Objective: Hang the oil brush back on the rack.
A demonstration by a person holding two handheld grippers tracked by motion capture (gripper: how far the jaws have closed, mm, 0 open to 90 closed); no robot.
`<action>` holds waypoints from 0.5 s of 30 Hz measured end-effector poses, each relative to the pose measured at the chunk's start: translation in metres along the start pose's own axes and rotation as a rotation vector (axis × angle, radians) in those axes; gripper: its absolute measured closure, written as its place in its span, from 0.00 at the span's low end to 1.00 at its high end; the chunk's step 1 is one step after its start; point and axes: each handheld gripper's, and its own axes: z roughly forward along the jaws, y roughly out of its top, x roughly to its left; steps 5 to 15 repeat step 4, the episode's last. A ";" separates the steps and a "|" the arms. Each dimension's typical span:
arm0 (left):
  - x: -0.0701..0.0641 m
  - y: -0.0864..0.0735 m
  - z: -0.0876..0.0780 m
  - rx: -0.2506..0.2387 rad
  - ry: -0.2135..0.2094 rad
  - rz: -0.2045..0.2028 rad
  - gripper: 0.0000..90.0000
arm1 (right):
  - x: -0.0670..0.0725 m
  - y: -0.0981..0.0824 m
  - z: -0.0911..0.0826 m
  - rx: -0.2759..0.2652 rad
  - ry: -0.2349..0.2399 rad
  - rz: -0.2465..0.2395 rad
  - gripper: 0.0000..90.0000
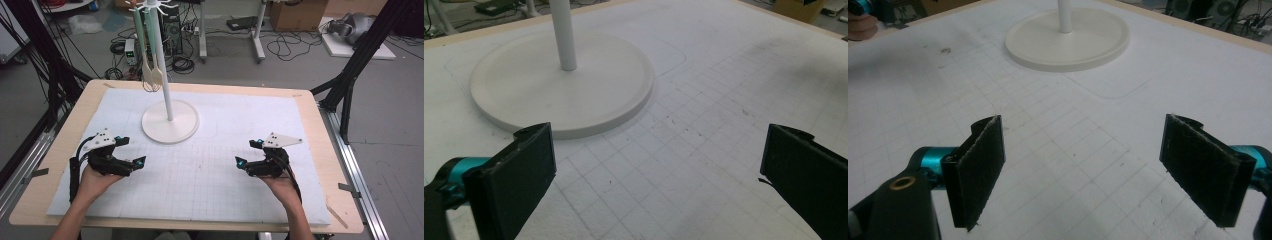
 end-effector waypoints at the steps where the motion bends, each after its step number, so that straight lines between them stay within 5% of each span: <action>1: 0.000 -0.001 0.000 0.000 -0.004 -0.007 0.02 | 0.000 -0.001 0.000 0.000 0.000 0.000 0.19; 15: 0.000 -0.002 0.000 0.001 0.000 -0.004 0.02 | 0.000 -0.002 0.002 0.007 0.000 0.003 0.19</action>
